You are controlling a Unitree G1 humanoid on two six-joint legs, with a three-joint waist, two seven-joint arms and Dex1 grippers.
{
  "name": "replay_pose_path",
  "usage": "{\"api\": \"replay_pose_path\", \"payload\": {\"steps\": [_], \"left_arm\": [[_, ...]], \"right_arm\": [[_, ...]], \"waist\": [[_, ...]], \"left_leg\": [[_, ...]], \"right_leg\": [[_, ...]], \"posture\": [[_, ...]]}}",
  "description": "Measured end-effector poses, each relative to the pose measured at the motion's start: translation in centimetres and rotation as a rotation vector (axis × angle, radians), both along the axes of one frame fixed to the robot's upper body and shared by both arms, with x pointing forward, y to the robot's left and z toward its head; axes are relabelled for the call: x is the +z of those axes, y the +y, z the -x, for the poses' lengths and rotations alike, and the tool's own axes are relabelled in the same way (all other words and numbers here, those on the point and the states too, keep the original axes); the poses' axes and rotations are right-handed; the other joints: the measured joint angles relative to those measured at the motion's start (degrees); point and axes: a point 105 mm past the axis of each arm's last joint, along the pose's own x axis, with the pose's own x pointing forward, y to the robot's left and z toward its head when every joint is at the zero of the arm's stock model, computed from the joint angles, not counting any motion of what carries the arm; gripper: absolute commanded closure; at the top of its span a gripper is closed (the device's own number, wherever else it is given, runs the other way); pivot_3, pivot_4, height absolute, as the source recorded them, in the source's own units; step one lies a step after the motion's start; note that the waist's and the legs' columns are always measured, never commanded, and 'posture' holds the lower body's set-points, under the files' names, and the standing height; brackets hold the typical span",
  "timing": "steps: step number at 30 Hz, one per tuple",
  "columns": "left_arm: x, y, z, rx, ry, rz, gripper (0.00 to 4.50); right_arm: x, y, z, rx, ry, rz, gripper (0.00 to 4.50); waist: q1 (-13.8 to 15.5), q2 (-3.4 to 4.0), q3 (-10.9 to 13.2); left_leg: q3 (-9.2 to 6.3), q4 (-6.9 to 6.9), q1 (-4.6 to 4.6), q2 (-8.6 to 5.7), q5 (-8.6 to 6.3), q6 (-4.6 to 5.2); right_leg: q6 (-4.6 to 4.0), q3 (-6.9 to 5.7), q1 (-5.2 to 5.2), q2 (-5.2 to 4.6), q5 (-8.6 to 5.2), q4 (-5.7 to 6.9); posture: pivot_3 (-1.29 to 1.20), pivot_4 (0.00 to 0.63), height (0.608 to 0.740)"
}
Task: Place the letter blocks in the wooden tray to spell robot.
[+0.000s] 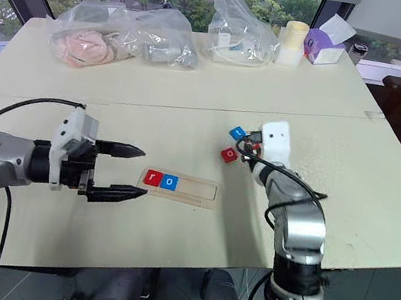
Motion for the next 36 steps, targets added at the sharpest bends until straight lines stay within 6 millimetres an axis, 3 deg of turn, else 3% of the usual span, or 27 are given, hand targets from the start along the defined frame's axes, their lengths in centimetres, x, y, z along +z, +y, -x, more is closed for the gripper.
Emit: {"api": "replay_pose_path", "payload": {"steps": [2, 6, 10, 16, 17, 21, 25, 29, 36], "left_arm": [[-0.8, -0.2, 0.1, -0.022, 0.016, -0.015, 0.0], [-1.9, -0.4, -0.6, -0.019, 0.025, -0.007, 0.0], [-1.8, -0.8, -0.9, -0.039, -0.005, -0.004, 0.0], [-2.2, -0.3, -1.3, -0.034, -0.005, -0.016, 0.0], [-2.2, -0.3, -1.3, -0.036, -0.004, -0.016, 0.0], [-2.3, -0.1, -1.3, -0.044, 0.008, -0.016, 0.0], [-2.4, 0.2, -1.3, -0.05, 0.015, -0.025, 0.0], [-1.0, 0.4, -0.4, -0.104, -0.015, -0.036, 0.0], [-0.6, 1.6, 0.7, -0.092, 0.008, -0.074, 0.0]], "right_arm": [[-0.4, -0.5, 1.1, -0.037, 0.029, -0.002, 3.31], [-4.3, -1.7, 3.8, -0.102, 0.189, 0.006, 3.31], [-4.6, -1.9, 4.0, -0.131, 0.195, 0.007, 3.31], [-4.7, -2.0, 4.1, -0.164, 0.19, -0.01, 0.2], [-4.7, -1.9, 4.1, -0.162, 0.189, -0.011, 0.04], [-3.9, -1.6, 4.1, -0.126, 0.149, -0.03, 0.04], [-1.2, -2.4, 3.8, -0.044, 0.011, 0.019, 0.04], [2.1, -4.8, 4.6, 0.274, -0.143, 0.118, 0.04], [-0.1, -8.4, 5.7, 0.601, 0.01, 0.188, 0.04]], "waist": [[0.1, 0.0, 0.0], [0.3, -0.01, 0.0], [0.1, -0.01, 0.0], [0.1, -0.01, 0.0], [0.1, -0.01, 0.0], [0.1, 0.0, 0.0], [0.3, -0.01, 0.0], [0.3, -0.04, 0.1], [0.1, -0.04, 0.1]], "left_leg": [[0.0, -0.01, -0.02, 0.0, 0.0, 0.0], [-0.01, 0.02, -0.14, 0.01, -0.01, -0.01], [0.01, -0.02, -0.29, 0.01, -0.01, -0.01], [0.01, -0.02, -0.35, 0.02, 0.0, 0.0], [0.01, -0.02, -0.35, 0.02, 0.0, 0.0], [0.01, -0.02, -0.35, 0.02, 0.0, 0.0], [0.01, 0.02, -0.39, 0.02, 0.0, 0.0], [0.04, 0.13, -0.41, 0.01, -0.01, 0.0], [0.07, 0.15, -0.3, 0.02, -0.03, 0.05]], "right_leg": [[-0.01, 0.0, -0.01, -0.01, -0.01, -0.02], [-0.01, -0.01, -0.08, -0.05, -0.01, -0.07], [-0.01, -0.01, -0.25, -0.05, -0.01, -0.07], [-0.01, -0.01, -0.32, -0.01, -0.01, -0.06], [-0.01, -0.01, -0.32, -0.01, -0.01, -0.06], [0.0, -0.01, -0.33, -0.01, -0.01, -0.06], [0.01, -0.01, -0.33, -0.02, -0.02, -0.06], [0.25, -0.02, -0.22, -0.08, -0.16, -0.14], [0.24, -0.01, -0.15, -0.03, -0.16, -0.1]], "posture": [[0.0, 0.15, 0.74], [0.0, 0.15, 0.74], [0.0, 0.15, 0.74], [0.0, 0.15, 0.74], [0.0, 0.15, 0.74], [0.0, 0.15, 0.74], [0.0, 0.15, 0.74], [0.0, 0.15, 0.74], [0.0, 0.15, 0.74]]}}
